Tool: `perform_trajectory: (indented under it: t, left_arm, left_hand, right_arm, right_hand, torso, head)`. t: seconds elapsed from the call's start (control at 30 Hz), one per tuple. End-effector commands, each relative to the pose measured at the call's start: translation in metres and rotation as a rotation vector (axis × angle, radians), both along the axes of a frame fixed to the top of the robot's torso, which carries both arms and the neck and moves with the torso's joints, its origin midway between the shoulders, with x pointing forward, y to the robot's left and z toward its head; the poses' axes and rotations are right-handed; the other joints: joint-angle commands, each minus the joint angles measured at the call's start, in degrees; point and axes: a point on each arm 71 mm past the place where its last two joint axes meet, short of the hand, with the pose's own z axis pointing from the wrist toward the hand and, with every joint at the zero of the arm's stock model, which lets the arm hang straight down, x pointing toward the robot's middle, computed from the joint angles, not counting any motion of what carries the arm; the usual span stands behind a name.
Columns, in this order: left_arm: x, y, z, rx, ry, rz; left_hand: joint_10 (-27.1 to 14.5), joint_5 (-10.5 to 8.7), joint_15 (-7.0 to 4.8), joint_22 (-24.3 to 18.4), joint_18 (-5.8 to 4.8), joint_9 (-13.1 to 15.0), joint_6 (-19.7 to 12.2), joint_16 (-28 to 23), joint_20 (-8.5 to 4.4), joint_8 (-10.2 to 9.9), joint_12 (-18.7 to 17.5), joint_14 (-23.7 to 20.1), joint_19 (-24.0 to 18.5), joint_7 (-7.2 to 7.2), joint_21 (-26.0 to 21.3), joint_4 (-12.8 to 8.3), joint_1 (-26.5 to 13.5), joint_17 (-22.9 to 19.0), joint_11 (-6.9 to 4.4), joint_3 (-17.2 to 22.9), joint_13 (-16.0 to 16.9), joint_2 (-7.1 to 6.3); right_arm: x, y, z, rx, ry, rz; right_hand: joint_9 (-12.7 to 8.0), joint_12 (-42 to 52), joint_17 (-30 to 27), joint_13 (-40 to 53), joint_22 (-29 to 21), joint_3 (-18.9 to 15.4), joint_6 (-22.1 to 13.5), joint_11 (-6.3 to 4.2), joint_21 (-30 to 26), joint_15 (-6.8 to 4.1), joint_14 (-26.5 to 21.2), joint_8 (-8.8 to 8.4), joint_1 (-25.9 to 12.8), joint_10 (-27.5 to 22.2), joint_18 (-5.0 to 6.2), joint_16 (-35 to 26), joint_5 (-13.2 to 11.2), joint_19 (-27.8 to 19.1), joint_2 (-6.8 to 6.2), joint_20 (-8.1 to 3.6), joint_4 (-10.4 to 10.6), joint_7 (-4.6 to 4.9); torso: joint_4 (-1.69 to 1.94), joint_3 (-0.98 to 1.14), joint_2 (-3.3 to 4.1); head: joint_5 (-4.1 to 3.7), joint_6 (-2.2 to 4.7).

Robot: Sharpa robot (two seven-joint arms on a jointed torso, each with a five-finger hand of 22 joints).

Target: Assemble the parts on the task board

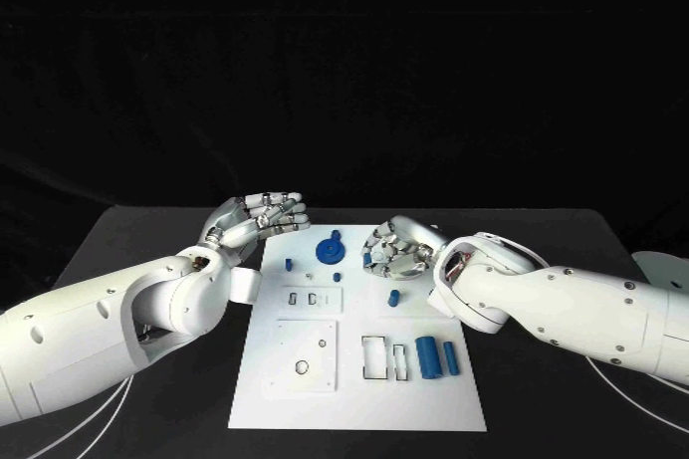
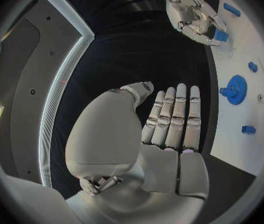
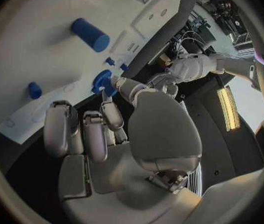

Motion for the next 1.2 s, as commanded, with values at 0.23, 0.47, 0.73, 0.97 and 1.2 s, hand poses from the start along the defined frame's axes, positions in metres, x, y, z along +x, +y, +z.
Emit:
perform_trajectory:
  t: [0.23, 0.47, 0.73, 0.97, 1.2]
  left_arm:
    - [-0.001, -0.005, 0.001, -0.013, -0.002, -0.022]
    - [0.000, -0.007, 0.001, -0.015, -0.001, -0.026]
    - [0.000, -0.009, 0.001, -0.016, -0.001, -0.028]
    - [0.000, -0.010, 0.001, -0.017, -0.001, -0.031]
    - [0.000, -0.010, 0.001, -0.017, 0.000, -0.032]
  left_hand:
    - [-0.1, -0.12, -0.06, -0.1, 0.30, 0.0, -0.3, -0.2, -0.02, -0.3, -0.3, -0.4, -0.3, 1.63, -0.2, 0.1, -0.6, 0.1, 0.09, 0.4, 0.1, 0.07]
    - [-0.1, -0.12, -0.06, -0.1, 0.30, 0.0, -0.3, -0.2, -0.02, -0.3, -0.3, -0.4, -0.3, 1.63, -0.2, 0.1, -0.6, 0.1, 0.09, 0.4, 0.1, 0.07]
    - [-0.1, -0.14, -0.07, -0.1, 0.31, 0.0, -0.3, -0.3, -0.02, -0.3, -0.3, -0.3, -0.3, 1.60, -0.3, 0.0, -0.6, 0.1, 0.07, 0.5, 0.1, 0.08]
    - [-0.1, -0.14, -0.07, -0.1, 0.31, 0.0, -0.3, -0.3, -0.02, -0.3, -0.3, -0.3, -0.3, 1.60, -0.3, 0.0, -0.6, 0.1, 0.07, 0.5, 0.1, 0.08]
    - [-0.1, -0.14, -0.07, -0.1, 0.31, 0.0, -0.3, -0.3, -0.02, -0.3, -0.3, -0.3, -0.3, 1.60, -0.3, 0.0, -0.6, 0.1, 0.07, 0.5, 0.1, 0.08]
  right_arm:
    - [-0.012, 0.038, -0.016, -0.116, -0.020, 0.048]
    - [-0.021, 0.057, -0.024, -0.146, -0.043, 0.085]
    - [-0.029, 0.072, -0.029, -0.158, -0.063, 0.124]
    - [-0.033, 0.081, -0.032, -0.160, -0.075, 0.149]
    - [-0.035, 0.086, -0.035, -0.152, -0.081, 0.156]
  right_hand:
    - [0.9, 0.4, 7.6, 0.2, 2.1, 0.0, 0.2, -0.25, -0.3, -0.45, 4.3, 1.15, -0.9, 0.6, 0.34, -0.4, -0.5, 0.0, 0.05, -0.39, 0.5, -0.68]
    - [1.0, 0.5, 7.6, 0.3, 2.1, 0.0, 0.2, -0.27, -0.3, -0.46, 4.3, 1.20, -1.0, 0.6, 0.36, -0.4, -0.5, 0.0, 0.07, -0.41, 0.5, -0.70]
    - [1.0, 0.5, 7.7, 0.3, 2.1, -0.1, 0.1, -0.30, -0.4, -0.49, 4.3, 1.30, -1.2, 0.7, 0.36, -0.4, -0.6, 0.0, -0.03, -0.44, 0.6, -0.73]
    - [1.0, 0.4, 7.8, 0.2, 2.1, -0.1, 0.0, -0.32, -0.3, -0.52, 4.3, 1.37, -1.4, 0.6, 0.35, -0.4, -0.6, 0.0, -0.15, -0.47, 0.7, -0.74]
    - [1.0, 0.3, 7.7, 0.0, 2.0, -0.2, -0.1, -0.33, -0.4, -0.54, 4.3, 1.41, -1.6, 0.5, 0.37, -0.4, -0.6, 0.0, -0.22, -0.49, 0.7, -0.74]
  torso:
    - [-0.07, 0.07, 0.08]
    - [-0.11, 0.01, 0.06]
    - [-0.17, 0.10, 0.02]
    - [-0.07, 0.09, 0.02]
    - [-0.06, 0.13, 0.08]
  head:
    - [1.73, -1.05]
    - [1.93, -1.30]
    - [1.93, -1.45]
    - [1.86, -1.40]
    - [1.96, -1.51]
